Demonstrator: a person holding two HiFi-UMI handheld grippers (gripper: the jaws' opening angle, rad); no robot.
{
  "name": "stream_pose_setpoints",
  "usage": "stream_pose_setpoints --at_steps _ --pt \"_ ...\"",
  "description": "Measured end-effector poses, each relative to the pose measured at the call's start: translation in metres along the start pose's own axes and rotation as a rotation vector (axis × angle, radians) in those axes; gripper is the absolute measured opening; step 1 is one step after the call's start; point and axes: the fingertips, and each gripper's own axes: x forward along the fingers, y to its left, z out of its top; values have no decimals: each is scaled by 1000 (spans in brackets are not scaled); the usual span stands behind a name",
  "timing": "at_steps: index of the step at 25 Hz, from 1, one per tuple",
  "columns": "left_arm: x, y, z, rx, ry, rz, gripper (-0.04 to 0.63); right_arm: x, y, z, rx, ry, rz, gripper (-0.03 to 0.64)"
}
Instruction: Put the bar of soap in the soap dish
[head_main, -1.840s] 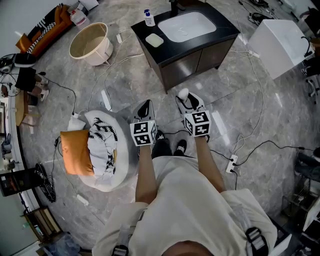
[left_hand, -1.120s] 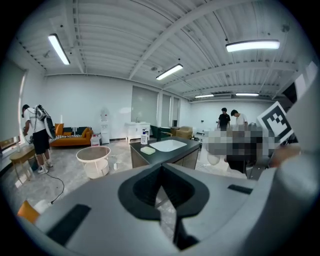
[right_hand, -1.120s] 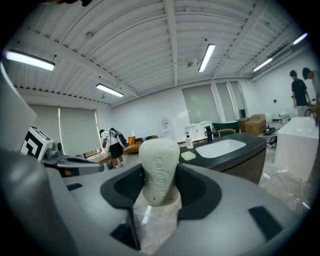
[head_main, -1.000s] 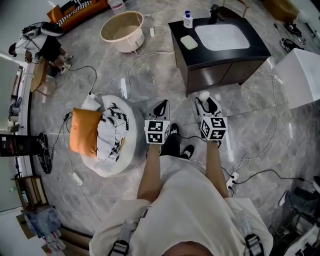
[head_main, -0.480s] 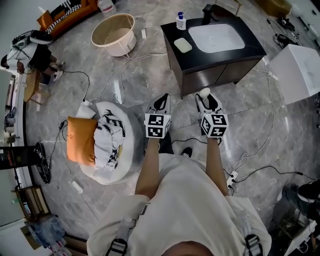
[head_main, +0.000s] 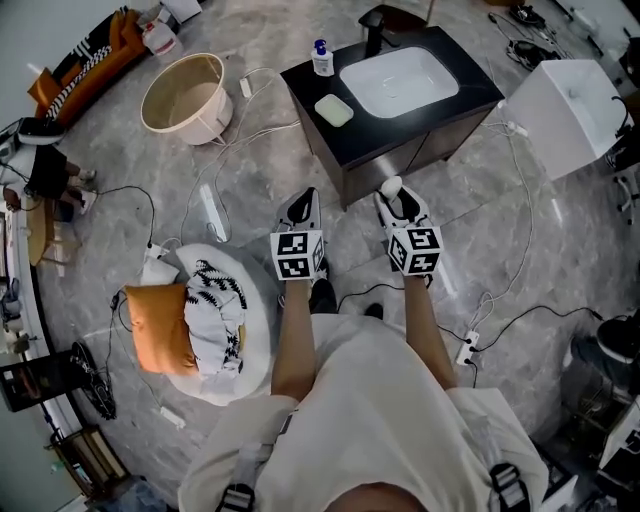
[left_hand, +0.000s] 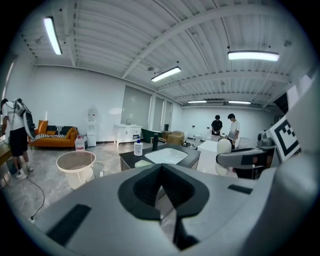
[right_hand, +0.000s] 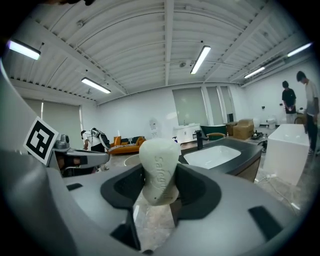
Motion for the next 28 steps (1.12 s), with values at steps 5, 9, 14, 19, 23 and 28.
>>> stream_pose_setpoints --at_steps 5,9,14,19,23,28 --pt "26 14 4 -10 6 -32 6 18 -11 4 22 4 -50 196" --pt "45 29 9 3 13 -62 6 36 -12 11 36 -3 -77 195" --pt "71 48 18 11 20 -95 6 61 -10 21 43 -9 -96 195" --pt "88 67 23 14 31 -138 6 80 -5 28 66 -16 -129 193" --pt "98 77 26 14 31 -171 6 88 -4 30 76 -26 -171 193" --pt "102 77 21 16 51 -224 6 87 -3 31 109 -36 -224 192"
